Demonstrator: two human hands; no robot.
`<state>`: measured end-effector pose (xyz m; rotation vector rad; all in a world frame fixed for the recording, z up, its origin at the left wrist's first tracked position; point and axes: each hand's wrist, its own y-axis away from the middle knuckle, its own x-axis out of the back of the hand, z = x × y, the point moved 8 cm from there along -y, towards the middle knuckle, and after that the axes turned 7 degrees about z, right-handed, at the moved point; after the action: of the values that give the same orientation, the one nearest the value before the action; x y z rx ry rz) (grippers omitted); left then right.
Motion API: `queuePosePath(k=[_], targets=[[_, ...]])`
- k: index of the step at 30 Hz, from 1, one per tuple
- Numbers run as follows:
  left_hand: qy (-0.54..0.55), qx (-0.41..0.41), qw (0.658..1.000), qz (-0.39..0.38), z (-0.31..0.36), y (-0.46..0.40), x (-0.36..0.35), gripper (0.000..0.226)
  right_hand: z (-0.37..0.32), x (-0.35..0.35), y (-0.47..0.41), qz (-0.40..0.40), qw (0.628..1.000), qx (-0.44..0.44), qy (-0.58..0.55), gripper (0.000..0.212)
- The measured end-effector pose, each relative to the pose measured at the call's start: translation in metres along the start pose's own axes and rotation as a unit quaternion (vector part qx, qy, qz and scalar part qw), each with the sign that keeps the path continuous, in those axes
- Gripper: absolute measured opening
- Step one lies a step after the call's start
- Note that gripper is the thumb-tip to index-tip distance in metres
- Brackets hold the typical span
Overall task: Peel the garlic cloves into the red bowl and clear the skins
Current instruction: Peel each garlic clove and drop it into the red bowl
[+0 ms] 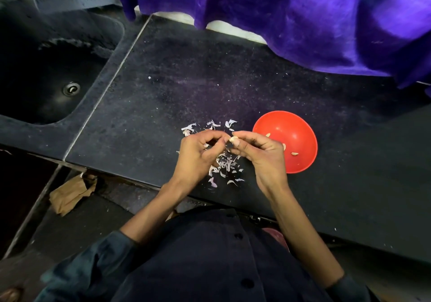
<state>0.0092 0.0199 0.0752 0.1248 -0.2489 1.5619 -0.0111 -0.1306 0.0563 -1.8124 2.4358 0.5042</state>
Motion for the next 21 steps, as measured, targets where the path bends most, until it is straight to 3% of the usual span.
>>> queuePosePath(k=[3,11,18,21], targets=[[0.05,0.037,0.998,-0.01,-0.003,0.0,-0.001,0.017,0.004,-0.003,-0.001,-0.022,0.999,-0.029,-0.031,0.016],[0.024,0.057,0.998,0.033,-0.019,-0.007,0.009,0.011,0.017,0.0,-0.002,-0.034,0.99,-0.1,-0.096,0.018],[-0.064,0.062,0.995,0.034,-0.039,-0.012,0.016,0.003,0.025,0.002,-0.002,-0.036,0.986,-0.134,-0.09,0.016],[-0.172,0.041,0.983,0.039,-0.039,-0.014,0.017,0.02,0.025,0.005,-0.003,-0.03,0.988,-0.132,-0.075,0.016]])
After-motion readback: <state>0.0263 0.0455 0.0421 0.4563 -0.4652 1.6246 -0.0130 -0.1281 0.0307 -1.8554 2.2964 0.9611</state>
